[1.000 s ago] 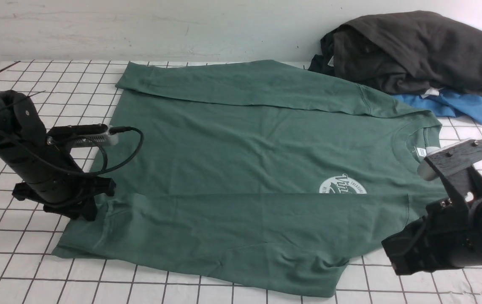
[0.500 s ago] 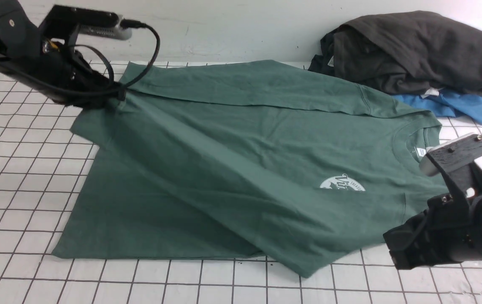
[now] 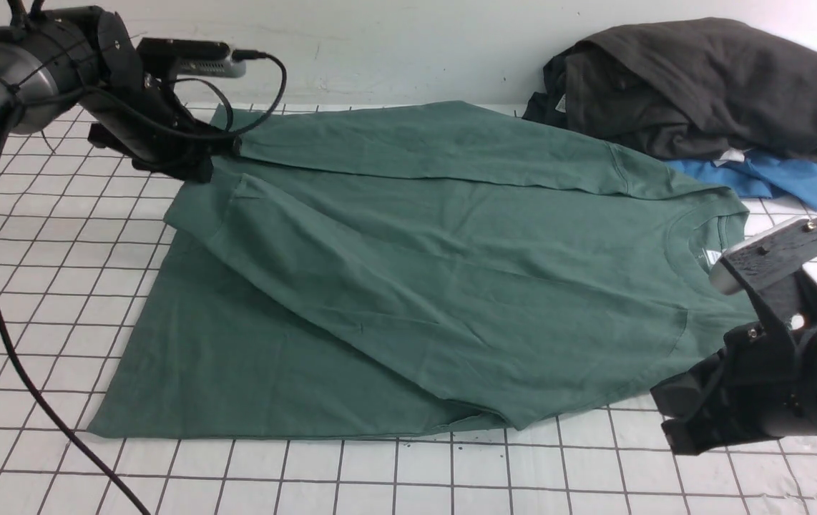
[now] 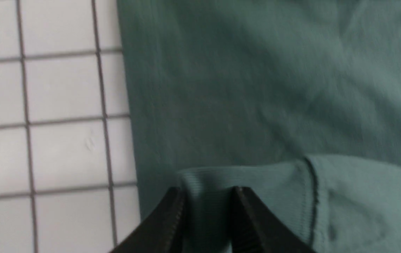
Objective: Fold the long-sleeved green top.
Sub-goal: Use the left arm to drag and place the cuff at the centered position on the left edge of the fabric, then use the left arm to clamp the cuff farthest from it
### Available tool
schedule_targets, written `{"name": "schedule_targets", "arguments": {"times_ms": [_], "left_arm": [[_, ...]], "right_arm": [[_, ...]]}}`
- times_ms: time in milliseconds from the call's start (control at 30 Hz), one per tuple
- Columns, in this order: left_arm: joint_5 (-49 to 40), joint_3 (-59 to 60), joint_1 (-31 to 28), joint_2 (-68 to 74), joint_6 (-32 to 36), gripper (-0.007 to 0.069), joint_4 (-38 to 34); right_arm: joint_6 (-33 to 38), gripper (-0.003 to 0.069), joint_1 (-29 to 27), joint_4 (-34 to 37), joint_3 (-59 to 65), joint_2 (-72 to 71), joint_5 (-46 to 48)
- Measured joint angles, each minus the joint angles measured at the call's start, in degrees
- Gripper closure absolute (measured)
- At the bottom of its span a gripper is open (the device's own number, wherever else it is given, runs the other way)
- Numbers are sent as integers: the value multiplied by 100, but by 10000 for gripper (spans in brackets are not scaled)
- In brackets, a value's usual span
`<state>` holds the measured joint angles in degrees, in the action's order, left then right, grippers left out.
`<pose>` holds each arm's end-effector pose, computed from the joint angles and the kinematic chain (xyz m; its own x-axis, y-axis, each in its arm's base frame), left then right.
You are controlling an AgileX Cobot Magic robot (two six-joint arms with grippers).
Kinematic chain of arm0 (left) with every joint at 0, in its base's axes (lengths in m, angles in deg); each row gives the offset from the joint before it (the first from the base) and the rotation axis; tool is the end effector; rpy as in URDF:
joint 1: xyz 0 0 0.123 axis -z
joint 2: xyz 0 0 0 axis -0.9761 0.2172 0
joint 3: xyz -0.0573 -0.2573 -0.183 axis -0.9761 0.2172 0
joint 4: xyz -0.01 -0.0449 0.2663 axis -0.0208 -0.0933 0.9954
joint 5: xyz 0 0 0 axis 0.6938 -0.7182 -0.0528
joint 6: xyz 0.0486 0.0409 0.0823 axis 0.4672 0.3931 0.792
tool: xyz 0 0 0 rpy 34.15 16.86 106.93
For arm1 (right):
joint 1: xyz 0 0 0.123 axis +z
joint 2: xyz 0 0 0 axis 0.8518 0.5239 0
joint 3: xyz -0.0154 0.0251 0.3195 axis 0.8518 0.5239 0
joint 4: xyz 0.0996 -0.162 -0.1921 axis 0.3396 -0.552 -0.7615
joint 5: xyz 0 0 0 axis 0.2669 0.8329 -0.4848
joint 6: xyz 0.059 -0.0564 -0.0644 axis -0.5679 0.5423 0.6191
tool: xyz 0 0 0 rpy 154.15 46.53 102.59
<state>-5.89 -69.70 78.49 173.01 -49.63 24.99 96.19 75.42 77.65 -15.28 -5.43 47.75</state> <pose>0.5673 -0.0217 0.2350 -0.8219 0.0371 -0.5684 0.0991 0.9920 -0.0785 0.2213 0.0961 0.2409 -0.7215 -0.4011 -0.5644 -0.5533 0.8240 0.1217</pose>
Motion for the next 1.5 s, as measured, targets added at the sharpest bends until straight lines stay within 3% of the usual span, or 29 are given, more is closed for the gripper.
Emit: {"name": "schedule_targets", "arguments": {"times_ms": [67, 167, 367, 600, 767, 1000, 1200, 1367, 1500], "left_arm": [[-38, -949, -58, 430, -95, 310, 14], [-129, -2056, -148, 1149, -299, 253, 0], [199, -3361, -389, 2416, -1037, 239, -36], [1235, -3573, -464, 2934, -1257, 244, -414], [1704, -3573, -453, 3115, -1257, 334, -764], [1730, -3585, -453, 3232, -861, 595, -914], [381, -3585, -482, 2701, -184, 631, -924], [-1761, -3604, -537, 1519, 5, 603, -409], [-2253, -3063, -532, 506, 222, 534, -78]], "right_arm": [[0, 669, 0, 55, 0, 6, 31], [0, 669, 0, 176, 0, 6, 186], [-75, 669, 0, 337, 0, 6, 491], [-245, 669, 0, 456, 0, 6, 558], [-264, 669, 0, 474, 0, 6, 566], [-249, 669, 0, 474, 0, 6, 430], [-242, 669, 0, 393, -99, 38, 36], [-577, 659, 0, -162, -977, 488, 972], [-929, 604, 107, -680, -1702, 1087, 1590]]}}
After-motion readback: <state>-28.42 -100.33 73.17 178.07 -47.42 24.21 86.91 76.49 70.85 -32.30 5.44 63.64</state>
